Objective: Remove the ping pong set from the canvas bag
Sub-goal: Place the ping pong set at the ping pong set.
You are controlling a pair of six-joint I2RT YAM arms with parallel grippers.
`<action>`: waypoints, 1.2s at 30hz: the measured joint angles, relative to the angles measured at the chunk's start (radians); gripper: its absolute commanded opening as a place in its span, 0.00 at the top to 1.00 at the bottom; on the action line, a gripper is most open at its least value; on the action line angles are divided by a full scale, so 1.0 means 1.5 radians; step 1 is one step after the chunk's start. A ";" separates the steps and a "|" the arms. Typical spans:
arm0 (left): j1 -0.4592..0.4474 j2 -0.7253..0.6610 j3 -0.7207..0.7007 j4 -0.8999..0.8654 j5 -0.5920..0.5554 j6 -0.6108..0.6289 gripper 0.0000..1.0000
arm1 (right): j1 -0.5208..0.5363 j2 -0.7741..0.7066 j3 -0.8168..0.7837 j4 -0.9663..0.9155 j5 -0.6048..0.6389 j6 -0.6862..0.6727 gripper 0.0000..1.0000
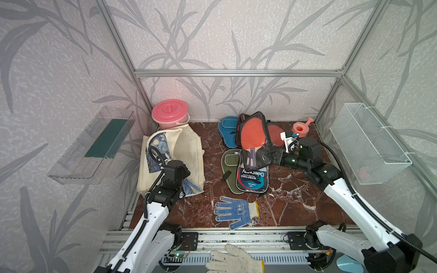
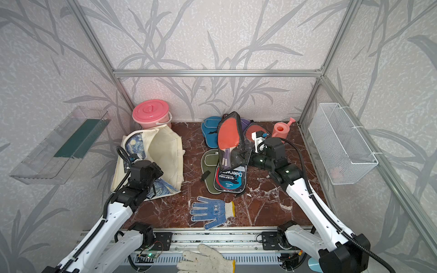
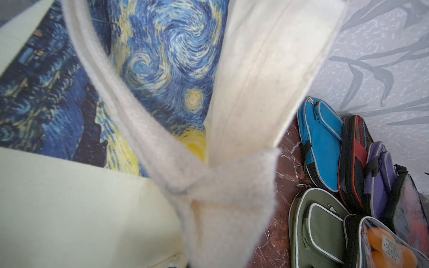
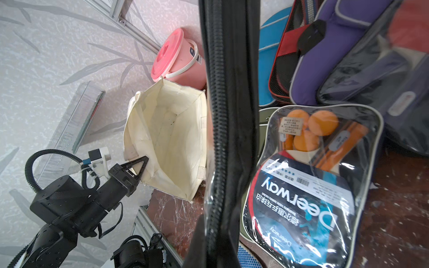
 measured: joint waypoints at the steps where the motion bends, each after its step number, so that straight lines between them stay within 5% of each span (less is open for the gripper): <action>1: 0.000 0.002 0.001 0.000 0.002 0.000 1.00 | -0.007 -0.015 -0.009 -0.007 0.000 0.000 1.00; 18: 0.000 0.018 0.010 0.009 0.031 0.000 1.00 | -0.116 -0.212 -0.216 -0.096 0.004 0.010 1.00; 36: 0.000 0.027 0.010 0.024 0.045 0.001 1.00 | -0.138 -0.281 -0.386 -0.070 0.069 0.049 1.00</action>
